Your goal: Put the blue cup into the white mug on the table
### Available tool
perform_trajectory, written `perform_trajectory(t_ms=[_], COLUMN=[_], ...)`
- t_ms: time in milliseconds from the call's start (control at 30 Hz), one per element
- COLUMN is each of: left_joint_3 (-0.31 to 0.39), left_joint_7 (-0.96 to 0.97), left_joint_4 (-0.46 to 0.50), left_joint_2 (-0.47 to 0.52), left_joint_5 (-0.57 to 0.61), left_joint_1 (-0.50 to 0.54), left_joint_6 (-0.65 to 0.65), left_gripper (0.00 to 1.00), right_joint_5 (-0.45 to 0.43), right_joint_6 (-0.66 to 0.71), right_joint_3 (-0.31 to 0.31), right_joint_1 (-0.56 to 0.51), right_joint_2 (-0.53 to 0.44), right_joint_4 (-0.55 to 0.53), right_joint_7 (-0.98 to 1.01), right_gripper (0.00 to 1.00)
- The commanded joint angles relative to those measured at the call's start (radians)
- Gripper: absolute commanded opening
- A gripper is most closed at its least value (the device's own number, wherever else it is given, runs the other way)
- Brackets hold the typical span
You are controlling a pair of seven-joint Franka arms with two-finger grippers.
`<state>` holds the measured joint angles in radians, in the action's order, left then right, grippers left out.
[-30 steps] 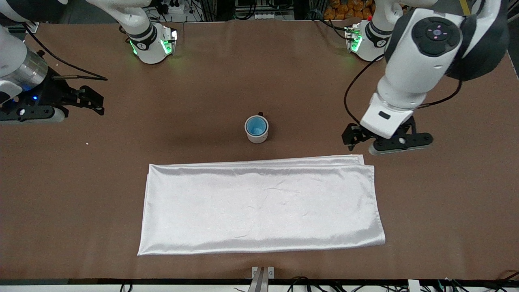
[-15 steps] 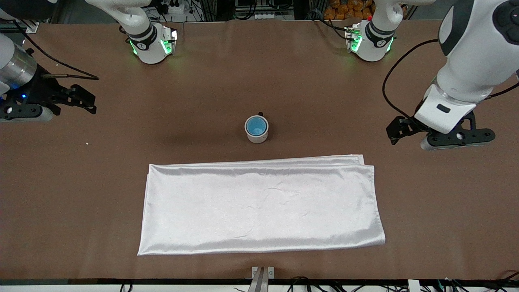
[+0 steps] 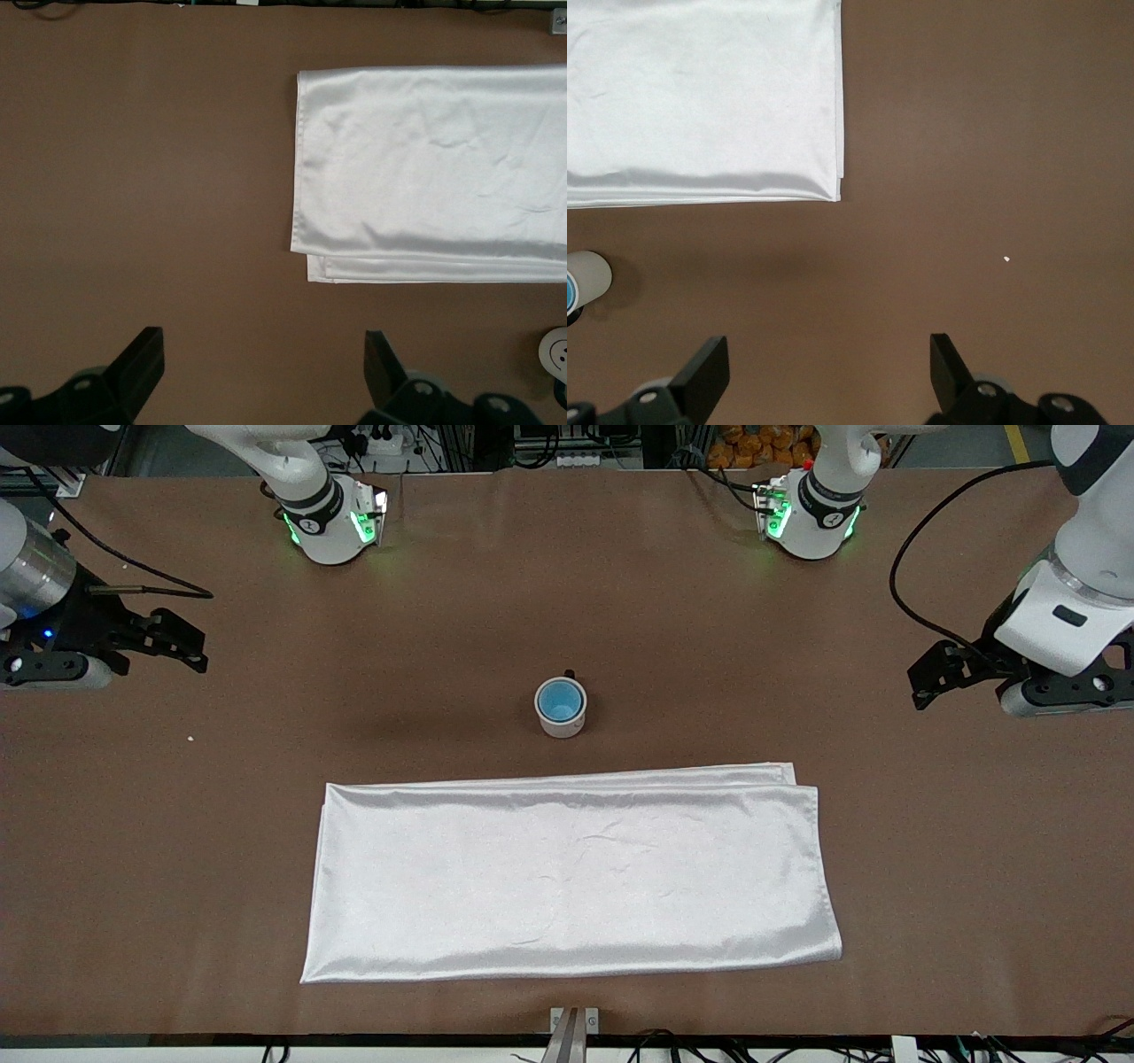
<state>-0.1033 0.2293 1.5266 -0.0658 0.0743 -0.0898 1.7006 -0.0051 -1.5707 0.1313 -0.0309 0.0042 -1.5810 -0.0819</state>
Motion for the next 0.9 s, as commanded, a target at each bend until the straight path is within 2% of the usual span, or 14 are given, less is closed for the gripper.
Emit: perform_trajectory(t_ms=[0,133,533,867], left_joint_3=[-0.016,-0.016,-0.03,-0.032], left_joint_7=[-0.048,-0.07,-0.081,-0.185], left_joint_4=[0.049,0.069,0.15,0.145], left_joint_2=[0.055,0.067,0.132,0.132], left_joint_5=[-0.066,-0.114,-0.108,-0.097], left_joint_1=[0.045,0.067,0.088,0.107], left_joint_6=[-0.015,-0.013,-0.007,-0.01], left_gripper=[1.0,1.0,1.0,1.0], right_joint_5=[0.019,0.016,0.008,0.008], right_joint_6=[0.024,0.055,0.078,0.08], right_joint_3=[-0.016,-0.03,-0.058,-0.073], right_joint_1=[0.006,0.006,0.006,0.006], right_joint_2=[-0.019,-0.018,-0.018,-0.018], right_joint_4=[0.032,0.064,0.067,0.065], right_joint_7=[0.013,0.014,0.059,0.076], right_gripper=[1.0,1.0,1.0,1.0])
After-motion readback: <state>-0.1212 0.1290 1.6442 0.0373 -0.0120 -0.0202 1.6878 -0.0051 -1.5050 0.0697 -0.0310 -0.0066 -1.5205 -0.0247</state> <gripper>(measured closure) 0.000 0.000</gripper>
